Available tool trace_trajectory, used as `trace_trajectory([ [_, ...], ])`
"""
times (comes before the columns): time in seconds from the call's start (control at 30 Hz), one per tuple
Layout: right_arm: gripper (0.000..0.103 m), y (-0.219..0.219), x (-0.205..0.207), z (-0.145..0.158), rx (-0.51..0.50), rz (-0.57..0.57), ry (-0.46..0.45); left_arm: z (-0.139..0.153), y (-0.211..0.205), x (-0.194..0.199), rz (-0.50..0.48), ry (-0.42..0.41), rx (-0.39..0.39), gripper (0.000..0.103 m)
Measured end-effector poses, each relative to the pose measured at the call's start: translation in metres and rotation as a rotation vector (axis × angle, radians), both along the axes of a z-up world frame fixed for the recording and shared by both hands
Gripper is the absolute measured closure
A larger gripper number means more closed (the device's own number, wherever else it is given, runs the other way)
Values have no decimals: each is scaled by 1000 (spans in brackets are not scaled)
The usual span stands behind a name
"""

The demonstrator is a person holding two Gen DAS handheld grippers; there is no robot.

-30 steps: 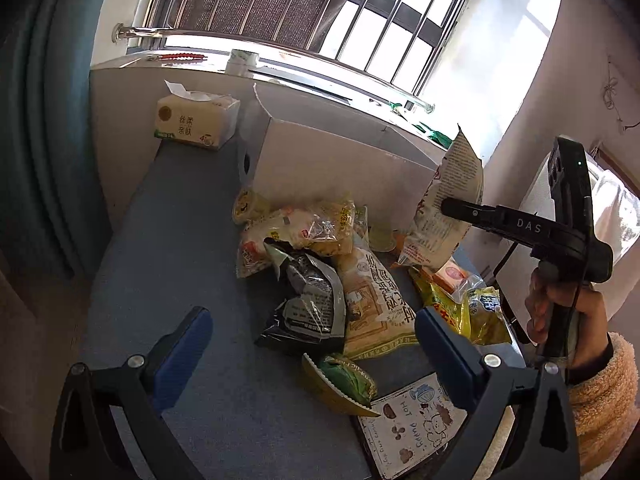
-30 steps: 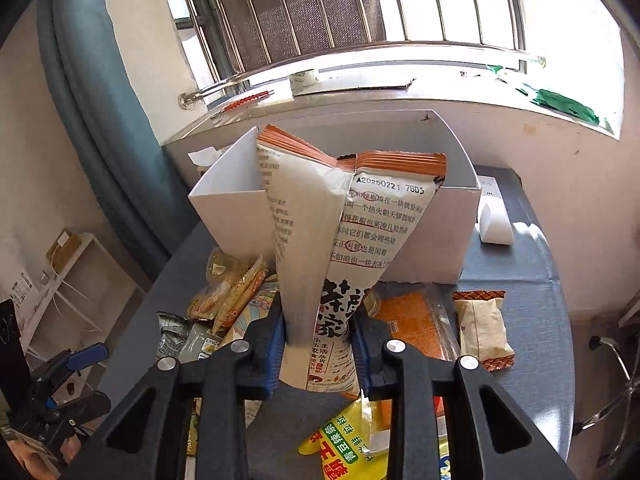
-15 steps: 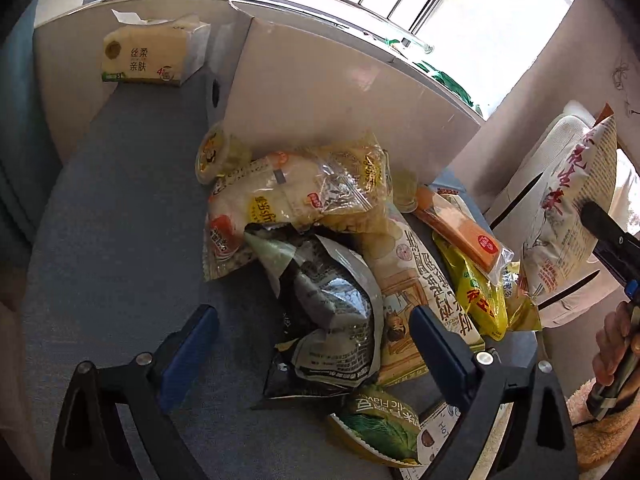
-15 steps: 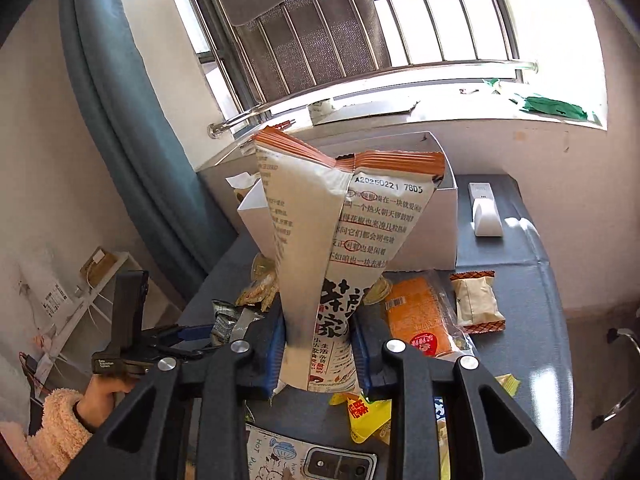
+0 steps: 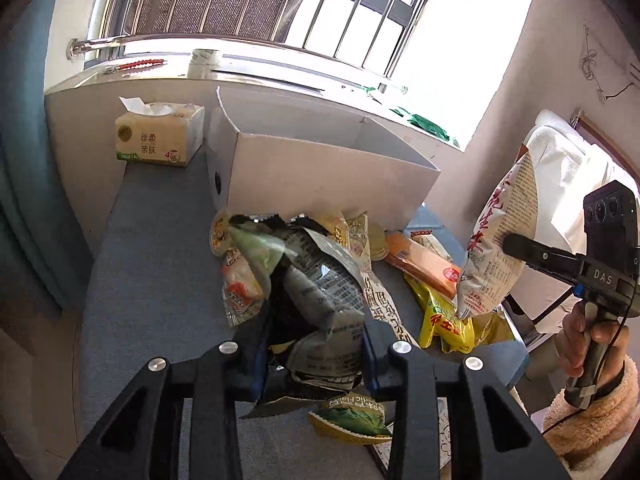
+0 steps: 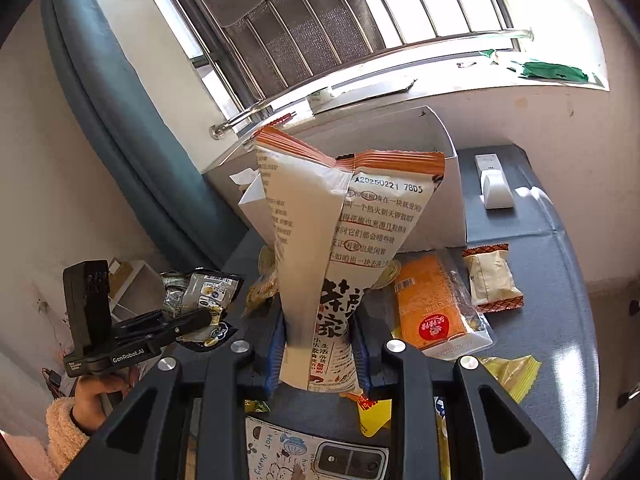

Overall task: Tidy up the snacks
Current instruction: 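Lower both held packets into the white box and open both grippers, then grasp the orange cake pack with the right gripper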

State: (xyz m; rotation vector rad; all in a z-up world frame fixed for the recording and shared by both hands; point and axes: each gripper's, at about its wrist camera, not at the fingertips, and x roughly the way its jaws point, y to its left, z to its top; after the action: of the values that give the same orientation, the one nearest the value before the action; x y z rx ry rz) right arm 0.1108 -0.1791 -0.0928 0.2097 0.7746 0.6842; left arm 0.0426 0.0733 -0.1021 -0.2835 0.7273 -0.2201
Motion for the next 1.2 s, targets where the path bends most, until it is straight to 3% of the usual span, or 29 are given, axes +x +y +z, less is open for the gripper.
trace_trajectory([
  [0.23,71,13,49,30,41,-3,-29,61,0,48,-11,-152,-3,64],
  [0.37,71,15,100,46,108,-55,-9,86,7,99,6,-185,-68,64],
  [0.5,71,22,153,60,180,-84,58,99,8,153,29,-174,-47,64],
  [0.67,70,42,202,60,73,-96,114,83,4,205,13,-74,-3,63],
  [0.7,68,46,209,55,64,-87,135,78,3,210,32,-60,20,60],
  [0.73,62,49,216,50,55,-80,163,73,2,215,53,-42,43,46],
  [0.77,37,50,223,43,53,-73,198,67,3,221,70,-11,50,29],
  [0.8,19,51,227,37,58,-83,226,60,4,222,76,26,40,1],
  [0.83,0,49,228,33,67,-100,237,55,7,223,77,34,24,0],
  [0.93,0,34,222,30,106,-156,208,48,13,208,96,27,19,0],
  [1.2,0,23,186,44,75,-114,113,72,17,163,119,-45,100,0],
])
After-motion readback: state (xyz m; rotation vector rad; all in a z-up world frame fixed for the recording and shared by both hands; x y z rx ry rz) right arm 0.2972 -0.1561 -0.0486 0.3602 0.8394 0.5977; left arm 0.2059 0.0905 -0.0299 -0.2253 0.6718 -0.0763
